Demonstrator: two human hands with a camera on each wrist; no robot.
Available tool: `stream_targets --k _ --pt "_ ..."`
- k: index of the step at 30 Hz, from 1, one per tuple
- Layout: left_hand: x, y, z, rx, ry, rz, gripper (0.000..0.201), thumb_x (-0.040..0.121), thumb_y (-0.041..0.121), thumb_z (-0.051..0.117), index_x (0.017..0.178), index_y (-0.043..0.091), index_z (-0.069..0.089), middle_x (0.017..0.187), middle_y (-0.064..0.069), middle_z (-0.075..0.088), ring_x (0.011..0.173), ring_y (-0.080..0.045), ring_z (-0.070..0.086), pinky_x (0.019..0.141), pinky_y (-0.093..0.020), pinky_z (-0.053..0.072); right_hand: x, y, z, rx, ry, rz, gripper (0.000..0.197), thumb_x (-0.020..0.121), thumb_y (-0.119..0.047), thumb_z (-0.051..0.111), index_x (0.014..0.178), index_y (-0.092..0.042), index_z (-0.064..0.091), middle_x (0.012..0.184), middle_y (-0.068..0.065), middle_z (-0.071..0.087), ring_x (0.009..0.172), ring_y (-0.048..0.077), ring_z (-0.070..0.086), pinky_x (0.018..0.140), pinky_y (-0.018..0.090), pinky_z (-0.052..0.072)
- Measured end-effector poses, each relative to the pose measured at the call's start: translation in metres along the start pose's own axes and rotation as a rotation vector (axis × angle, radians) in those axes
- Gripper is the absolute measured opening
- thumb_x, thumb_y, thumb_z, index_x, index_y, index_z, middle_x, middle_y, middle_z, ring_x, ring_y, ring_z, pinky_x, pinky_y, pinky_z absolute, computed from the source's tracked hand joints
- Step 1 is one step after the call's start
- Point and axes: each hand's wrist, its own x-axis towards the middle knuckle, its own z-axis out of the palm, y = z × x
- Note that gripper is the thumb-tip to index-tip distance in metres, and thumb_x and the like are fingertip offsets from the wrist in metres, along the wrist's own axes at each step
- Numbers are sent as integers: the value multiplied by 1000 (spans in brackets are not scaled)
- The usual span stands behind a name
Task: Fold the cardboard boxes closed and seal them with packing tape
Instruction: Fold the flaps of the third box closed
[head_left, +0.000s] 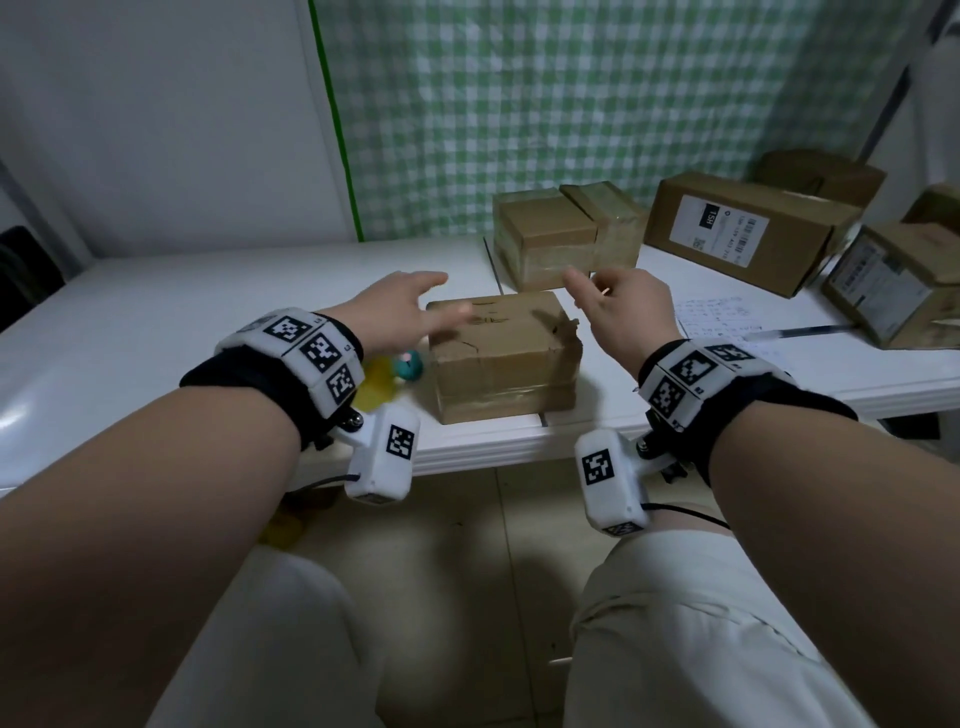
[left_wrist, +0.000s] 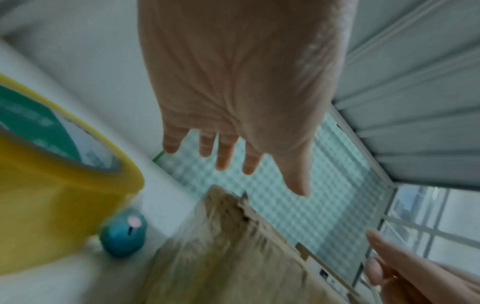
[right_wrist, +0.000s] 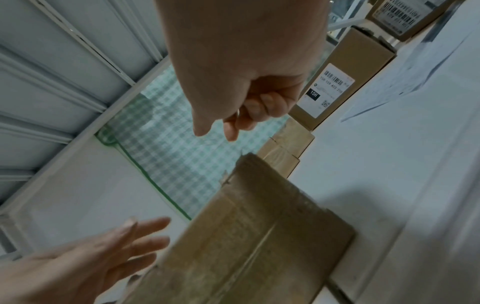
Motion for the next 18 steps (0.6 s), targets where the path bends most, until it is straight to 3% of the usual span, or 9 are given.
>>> stream_targets --k 2,5,8,10,14,18 --pt "-5 -12 -7 12 79 -84 59 92 52 47 140 17 44 145 -7 43 129 -24 42 102 -33 33 -4 -9 1 37 4 -46 40 93 -48 50 75 -14 58 66 -6 55 78 19 55 68 26 36" --pt "-12 -31 -10 145 109 -196 48 90 47 55 119 8 61 118 -11 60 106 -26 53 85 -31 40 -9 -23 8 50 -53 -133 38 93 -47 52 77 -13 61 66 -6 54 72 17 54 66 28 42" --pt "-18 -44 -3 276 -25 -294 56 83 56 59 106 6 60 102 -9 59 93 -25 52 76 -32 42 -11 -32 18 33 -101 -184 39 93 -48 51 78 -13 61 66 -5 53 70 16 52 64 28 39" --pt "-22 -51 3 362 -121 -292 53 81 54 63 105 7 58 95 -6 54 88 -22 49 73 -30 38 -13 -38 22 13 -130 -208 36 93 -47 51 78 -16 61 65 -9 50 70 15 50 65 27 36" --pt "-27 -55 4 403 -70 -267 33 83 40 67 87 9 56 99 -13 59 85 -26 50 75 -34 41 -18 -49 24 -11 -210 -251 34 95 -43 49 81 -16 64 66 -11 50 73 14 51 67 25 35" --pt "-28 -57 -15 178 99 -284 39 88 29 62 100 -8 61 105 -27 61 99 -38 56 80 -39 45 -19 -63 21 7 -298 -258 39 96 -43 47 91 -11 69 77 -3 59 79 15 53 71 25 39"
